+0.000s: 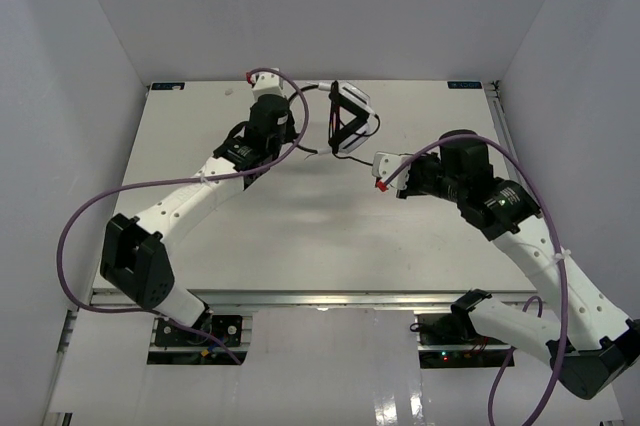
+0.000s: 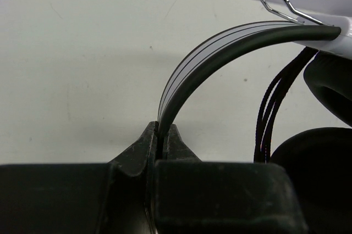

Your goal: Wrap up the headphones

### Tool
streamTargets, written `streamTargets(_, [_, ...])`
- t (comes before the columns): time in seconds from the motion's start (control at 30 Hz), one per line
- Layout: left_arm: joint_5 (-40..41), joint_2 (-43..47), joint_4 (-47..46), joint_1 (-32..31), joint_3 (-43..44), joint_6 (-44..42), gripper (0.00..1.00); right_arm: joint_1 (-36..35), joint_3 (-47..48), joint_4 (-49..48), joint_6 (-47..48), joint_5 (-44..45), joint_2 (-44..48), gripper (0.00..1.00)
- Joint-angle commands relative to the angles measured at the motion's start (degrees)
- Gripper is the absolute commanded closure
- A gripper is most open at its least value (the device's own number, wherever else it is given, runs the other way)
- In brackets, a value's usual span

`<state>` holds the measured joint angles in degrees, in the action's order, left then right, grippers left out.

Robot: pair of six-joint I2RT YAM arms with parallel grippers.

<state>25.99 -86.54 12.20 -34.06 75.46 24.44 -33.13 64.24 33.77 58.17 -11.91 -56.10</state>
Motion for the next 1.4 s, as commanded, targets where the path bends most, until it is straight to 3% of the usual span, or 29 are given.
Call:
streamTargets(0.0, [-3.0,1.4,-7.0,0.1,-2.2,2.1,1.0,-0.3,4.0,-4.9,3.4,8.6,0.5,0.92])
streamTargets(0.37, [-16.7,1.2,-9.2,-0.5,-8.3,1.0,1.0,-0.3,4.7,-9.4,4.0,10.3,-2.5,0.92])
streamTargets(0.8, [-28.9,10.3,-11.5,-1.5,-15.6,-4.7,1.0,0.1,-0.2,-16.4,5.3,9.1,-6.9,0.92])
streamTargets(1.03, [-35.6,16.6,-14.7,-1.5,-18.1,-5.5,1.0,2.6,-1.7,-16.8,1.7,1.9,-9.3,0.92])
streamTargets(1.37, [-39.2,21.1,-15.0,-1.5,-19.3,-2.9,1.0,11.7,0.7,-16.7,-9.8,-21.4,-13.1,0.92])
